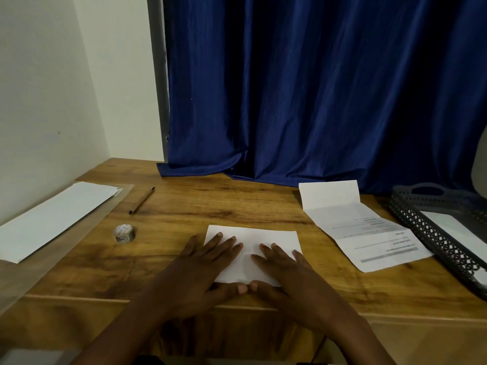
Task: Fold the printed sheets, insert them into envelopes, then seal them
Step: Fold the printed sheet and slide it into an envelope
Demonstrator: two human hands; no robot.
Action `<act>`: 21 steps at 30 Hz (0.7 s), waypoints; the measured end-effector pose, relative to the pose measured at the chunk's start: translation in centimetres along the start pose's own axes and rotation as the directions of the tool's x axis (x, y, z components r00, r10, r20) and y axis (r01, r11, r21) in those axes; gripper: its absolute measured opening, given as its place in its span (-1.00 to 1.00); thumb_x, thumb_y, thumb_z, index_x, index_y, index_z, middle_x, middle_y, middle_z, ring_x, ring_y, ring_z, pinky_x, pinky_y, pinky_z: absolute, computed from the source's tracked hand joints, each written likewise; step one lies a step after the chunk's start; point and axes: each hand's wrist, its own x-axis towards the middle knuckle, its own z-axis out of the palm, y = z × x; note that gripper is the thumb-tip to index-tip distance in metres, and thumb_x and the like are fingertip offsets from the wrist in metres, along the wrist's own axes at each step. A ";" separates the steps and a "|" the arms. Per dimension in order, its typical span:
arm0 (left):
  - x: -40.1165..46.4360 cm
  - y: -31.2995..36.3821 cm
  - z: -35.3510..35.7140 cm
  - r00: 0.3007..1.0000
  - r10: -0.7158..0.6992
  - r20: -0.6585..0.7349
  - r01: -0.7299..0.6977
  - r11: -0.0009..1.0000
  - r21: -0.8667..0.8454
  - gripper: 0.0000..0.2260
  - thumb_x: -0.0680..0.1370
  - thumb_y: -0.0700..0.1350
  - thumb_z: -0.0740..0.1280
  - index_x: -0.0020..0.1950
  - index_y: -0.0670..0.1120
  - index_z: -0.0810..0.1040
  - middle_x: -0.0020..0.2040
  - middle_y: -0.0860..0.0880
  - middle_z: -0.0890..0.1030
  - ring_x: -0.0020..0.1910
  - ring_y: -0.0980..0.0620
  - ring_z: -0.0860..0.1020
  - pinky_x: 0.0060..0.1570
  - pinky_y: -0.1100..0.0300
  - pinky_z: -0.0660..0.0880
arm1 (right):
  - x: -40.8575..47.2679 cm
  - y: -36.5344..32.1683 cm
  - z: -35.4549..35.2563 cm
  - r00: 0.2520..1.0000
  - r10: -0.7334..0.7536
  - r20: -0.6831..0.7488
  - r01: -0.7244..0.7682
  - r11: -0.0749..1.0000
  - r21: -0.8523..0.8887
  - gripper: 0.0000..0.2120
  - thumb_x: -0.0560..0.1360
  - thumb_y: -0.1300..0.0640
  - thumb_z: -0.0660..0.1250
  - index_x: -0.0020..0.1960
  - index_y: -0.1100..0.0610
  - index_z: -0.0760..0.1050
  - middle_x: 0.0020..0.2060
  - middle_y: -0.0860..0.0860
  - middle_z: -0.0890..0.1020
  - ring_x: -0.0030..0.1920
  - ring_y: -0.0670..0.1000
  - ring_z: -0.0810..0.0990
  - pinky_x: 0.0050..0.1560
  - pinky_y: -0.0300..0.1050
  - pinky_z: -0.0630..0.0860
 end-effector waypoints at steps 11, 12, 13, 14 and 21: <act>0.1 0.2 -0.2 0.999 -0.011 0.045 0.009 0.999 0.036 -0.18 0.47 0.52 -0.21 0.64 0.15 -0.26 0.63 0.15 -0.27 0.56 0.19 -0.39 0.57 -0.01 -0.33 | 2.9 -4.0 1.6 0.993 -0.078 -0.083 0.082 0.996 0.043 -0.34 0.63 -0.33 -0.16 0.65 -0.10 -0.16 0.64 -0.15 -0.09 0.58 -0.18 -0.26 0.52 -0.08 -0.36; 0.0 0.2 -0.2 0.999 -0.011 0.047 0.009 0.999 0.034 -0.15 0.45 0.54 -0.24 0.64 0.15 -0.26 0.63 0.16 -0.27 0.56 0.20 -0.39 0.56 0.01 -0.34 | 3.0 -3.8 1.8 0.994 -0.066 -0.082 0.071 0.996 0.058 -0.32 0.61 -0.36 -0.18 0.64 -0.12 -0.18 0.64 -0.15 -0.10 0.58 -0.19 -0.27 0.52 -0.10 -0.36; 0.0 0.2 -0.3 0.999 -0.009 0.053 0.008 1.000 0.027 -0.13 0.42 0.57 -0.27 0.64 0.16 -0.26 0.62 0.17 -0.28 0.56 0.22 -0.39 0.56 0.01 -0.35 | 3.0 -3.5 1.9 0.996 -0.054 -0.076 0.060 0.996 0.072 -0.30 0.59 -0.39 -0.19 0.64 -0.13 -0.19 0.64 -0.16 -0.11 0.58 -0.20 -0.28 0.52 -0.11 -0.36; 0.0 0.2 -0.3 0.998 -0.007 0.060 0.005 1.000 0.020 -0.12 0.40 0.58 -0.29 0.63 0.17 -0.26 0.61 0.19 -0.30 0.55 0.23 -0.40 0.56 0.00 -0.35 | 3.0 -3.2 1.9 0.997 -0.041 -0.067 0.046 0.996 0.080 -0.27 0.57 -0.42 -0.20 0.64 -0.13 -0.20 0.64 -0.16 -0.13 0.57 -0.20 -0.29 0.52 -0.11 -0.35; 0.2 -0.1 -0.3 0.996 -0.023 0.083 0.023 1.000 0.003 -0.17 0.44 0.61 -0.19 0.60 0.27 -0.30 0.58 0.27 -0.37 0.50 0.31 -0.45 0.53 0.00 -0.40 | 2.0 0.8 0.9 0.983 0.162 -0.082 -0.165 0.986 -0.021 -0.10 0.46 -0.55 -0.23 0.64 -0.07 -0.20 0.63 -0.12 -0.17 0.61 -0.09 -0.22 0.56 0.03 -0.23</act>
